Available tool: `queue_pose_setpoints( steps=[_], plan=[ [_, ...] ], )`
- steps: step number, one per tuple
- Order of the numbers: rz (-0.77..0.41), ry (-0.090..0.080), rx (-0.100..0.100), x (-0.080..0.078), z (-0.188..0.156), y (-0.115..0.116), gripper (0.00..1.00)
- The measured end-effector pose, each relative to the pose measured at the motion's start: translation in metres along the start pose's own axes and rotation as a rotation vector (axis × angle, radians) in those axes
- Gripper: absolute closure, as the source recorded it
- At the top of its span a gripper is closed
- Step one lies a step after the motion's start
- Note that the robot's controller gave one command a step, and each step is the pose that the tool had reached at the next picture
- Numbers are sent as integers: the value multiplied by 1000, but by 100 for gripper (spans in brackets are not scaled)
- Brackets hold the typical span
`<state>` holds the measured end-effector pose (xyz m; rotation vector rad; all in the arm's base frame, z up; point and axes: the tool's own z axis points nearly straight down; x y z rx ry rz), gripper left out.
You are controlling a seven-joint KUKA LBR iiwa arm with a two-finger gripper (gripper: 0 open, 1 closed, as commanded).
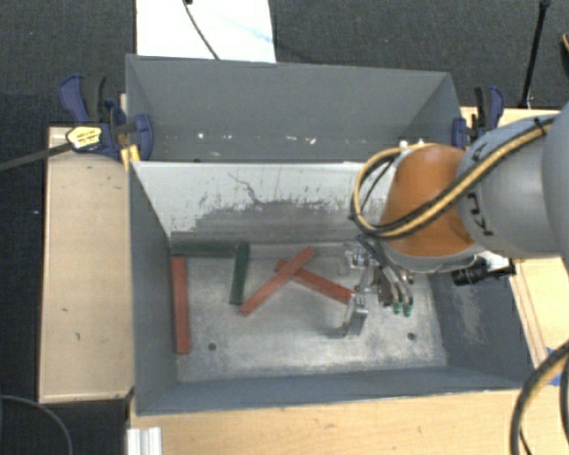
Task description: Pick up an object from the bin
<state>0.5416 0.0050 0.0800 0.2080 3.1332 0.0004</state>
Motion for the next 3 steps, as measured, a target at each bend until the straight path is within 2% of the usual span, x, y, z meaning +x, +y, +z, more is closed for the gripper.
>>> queue_pose_setpoints(
  steps=[1, 2, 3],
  plan=[
    [30, -4, -2, -18, 10, 34, 0],
    [30, -3, -1, -18, 9, 32, 100],
    [-105, -8, -1, -6, -146, 30, 100]
  ],
)
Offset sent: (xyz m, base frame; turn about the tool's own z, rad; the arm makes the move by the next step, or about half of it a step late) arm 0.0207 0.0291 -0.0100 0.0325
